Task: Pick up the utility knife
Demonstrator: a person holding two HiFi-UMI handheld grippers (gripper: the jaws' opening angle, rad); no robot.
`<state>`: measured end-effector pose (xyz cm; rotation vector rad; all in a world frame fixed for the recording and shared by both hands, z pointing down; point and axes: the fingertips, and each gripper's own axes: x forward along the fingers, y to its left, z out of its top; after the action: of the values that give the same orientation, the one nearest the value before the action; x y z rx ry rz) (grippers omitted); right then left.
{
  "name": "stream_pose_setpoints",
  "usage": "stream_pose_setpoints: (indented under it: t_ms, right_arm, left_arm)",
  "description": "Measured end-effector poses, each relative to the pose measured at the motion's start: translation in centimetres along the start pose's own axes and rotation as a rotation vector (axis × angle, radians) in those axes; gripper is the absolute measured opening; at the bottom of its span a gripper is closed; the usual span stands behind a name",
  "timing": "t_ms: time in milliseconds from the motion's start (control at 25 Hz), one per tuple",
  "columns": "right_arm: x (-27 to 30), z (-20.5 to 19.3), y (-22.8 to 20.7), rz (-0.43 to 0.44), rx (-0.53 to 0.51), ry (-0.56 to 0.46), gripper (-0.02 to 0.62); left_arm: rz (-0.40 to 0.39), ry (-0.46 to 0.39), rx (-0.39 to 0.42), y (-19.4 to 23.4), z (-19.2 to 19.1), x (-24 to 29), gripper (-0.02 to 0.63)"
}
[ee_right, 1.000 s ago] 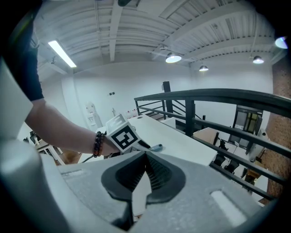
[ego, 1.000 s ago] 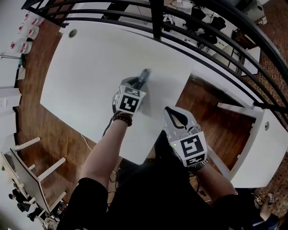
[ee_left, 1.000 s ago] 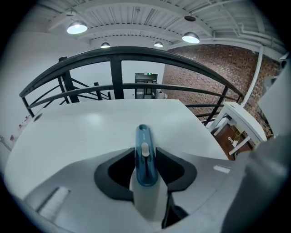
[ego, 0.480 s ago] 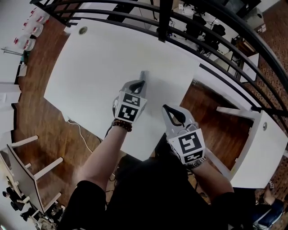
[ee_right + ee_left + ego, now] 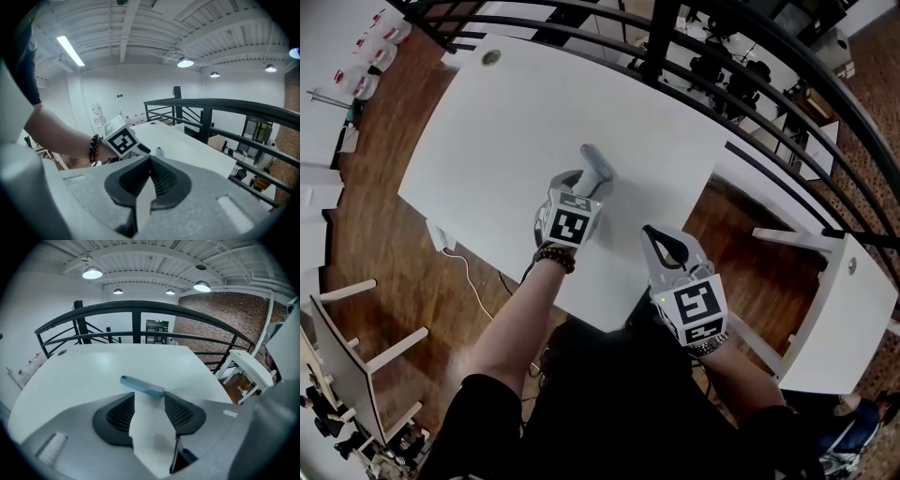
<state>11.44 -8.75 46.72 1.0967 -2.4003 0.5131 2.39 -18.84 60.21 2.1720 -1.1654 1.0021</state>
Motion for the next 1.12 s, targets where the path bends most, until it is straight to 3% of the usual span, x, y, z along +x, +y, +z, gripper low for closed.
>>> stream_pose_setpoints:
  t_ms: [320,400,520,720,880,1040,1120]
  right_arm:
    - [0.2,-0.8,-2.8,-0.018,0.025,0.021,-0.008]
    - [0.3,-0.8,-4.1,-0.022,0.029,0.020,-0.008]
    - [0.1,-0.8,-5.6,-0.021,0.032,0.015,-0.008]
    - [-0.6,-0.6,-7.2,-0.005,0.035,0.011,-0.008]
    - [-0.2,-0.4,-8.2,0.009,0.035,0.013,-0.008]
    - [-0.1,0.3,-9.3,0.011,0.035,0.013,-0.008]
    - [0.1,0.6,-9.5,0.014,0.032,0.012,-0.008]
  left_arm:
    - [0.020,0.081,-0.103,0.3,0.5,4.6,0.260]
    - [0.053,0.100,-0.131,0.8,0.8,4.9,0.216]
    - [0.052,0.094,-0.164,0.3,1.5,4.8,0.206]
    - [0.054,0.063,-0.241,0.2,3.3,4.9,0.248]
    - [0.070,0.103,-0.284,1.2,3.8,6.8,0.253]
    - [0.117,0.136,-0.262,2.2,4.0,6.6,0.148]
    - [0.111,0.137,-0.243,2.4,4.2,6.5,0.136]
